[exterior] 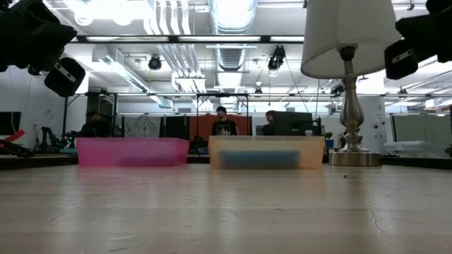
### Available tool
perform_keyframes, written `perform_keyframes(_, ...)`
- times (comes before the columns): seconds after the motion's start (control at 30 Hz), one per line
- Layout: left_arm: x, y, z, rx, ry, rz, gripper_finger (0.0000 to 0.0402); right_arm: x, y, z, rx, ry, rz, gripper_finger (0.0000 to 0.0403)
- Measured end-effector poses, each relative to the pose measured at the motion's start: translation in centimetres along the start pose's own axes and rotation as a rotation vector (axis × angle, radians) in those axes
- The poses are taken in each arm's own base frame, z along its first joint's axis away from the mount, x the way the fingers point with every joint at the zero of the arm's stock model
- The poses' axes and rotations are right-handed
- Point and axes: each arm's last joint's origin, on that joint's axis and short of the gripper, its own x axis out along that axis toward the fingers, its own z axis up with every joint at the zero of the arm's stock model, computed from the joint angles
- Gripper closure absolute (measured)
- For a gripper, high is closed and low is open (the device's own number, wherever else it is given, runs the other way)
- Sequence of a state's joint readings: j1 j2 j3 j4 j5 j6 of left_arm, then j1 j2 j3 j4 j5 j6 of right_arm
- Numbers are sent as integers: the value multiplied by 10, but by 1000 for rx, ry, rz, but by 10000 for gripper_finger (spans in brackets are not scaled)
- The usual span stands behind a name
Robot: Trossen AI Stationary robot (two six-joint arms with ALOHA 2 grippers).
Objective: Pick & place jewel cases by type
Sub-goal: Return to Home Position
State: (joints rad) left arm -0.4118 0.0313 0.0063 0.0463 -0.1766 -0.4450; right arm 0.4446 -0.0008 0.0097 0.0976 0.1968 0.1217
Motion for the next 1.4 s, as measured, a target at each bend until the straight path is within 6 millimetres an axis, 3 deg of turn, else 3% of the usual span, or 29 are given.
perform_keyframes(0.2, 0, 0, -1, 1, 6, 2, 402, 0, -3, -1, -37, 5, -86, 394)
perform_keyframes(0.43, 1, 0, -1, 1, 9, 4, 402, -1, -9, -2, -63, 1, -306, 394)
perform_keyframes(0.7, 1, 0, -1, 1, 8, 4, 402, 0, -9, -3, -85, 19, -306, 394)
perform_keyframes(1.03, 1, 0, -1, 1, 9, 4, 402, 5, -9, -11, 61, 77, -321, 394)
perform_keyframes(1.4, 1, 0, -1, 1, 9, 4, 402, 7, -9, -15, -73, 143, -320, 394)
